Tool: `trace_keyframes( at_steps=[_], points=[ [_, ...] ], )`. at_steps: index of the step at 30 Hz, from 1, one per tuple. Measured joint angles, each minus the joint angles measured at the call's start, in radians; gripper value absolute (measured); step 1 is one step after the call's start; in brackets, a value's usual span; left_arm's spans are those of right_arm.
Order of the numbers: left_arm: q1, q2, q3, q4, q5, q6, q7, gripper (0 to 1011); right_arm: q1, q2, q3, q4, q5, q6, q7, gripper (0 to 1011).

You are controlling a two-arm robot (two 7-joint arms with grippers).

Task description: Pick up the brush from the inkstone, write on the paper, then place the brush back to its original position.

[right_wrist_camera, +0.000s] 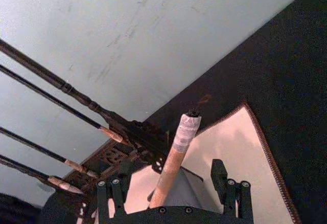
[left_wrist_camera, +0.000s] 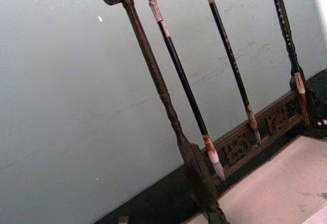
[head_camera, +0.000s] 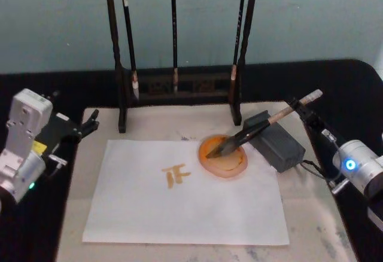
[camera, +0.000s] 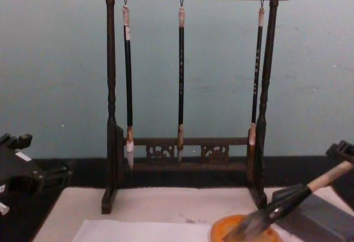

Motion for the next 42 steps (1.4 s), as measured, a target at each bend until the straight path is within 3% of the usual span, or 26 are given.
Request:
trace_keyframes(
  at_steps=[9,25,42],
  points=[
    [0.000,0.000,0.000,0.000,0.000,0.000,0.000,1010,0.047,-0.014,-0.015,0.060,0.043,-0.014,0.001,1000],
    [0.000,0.000,0.000,0.000,0.000,0.000,0.000,1010,0.083,-0.019,-0.032,0.115,0.123,-0.021,0.024,1000],
    [0.000,0.000,0.000,0.000,0.000,0.000,0.000,1010,0.100,0.005,-0.071,0.140,0.161,-0.027,0.025,1000]
  ],
)
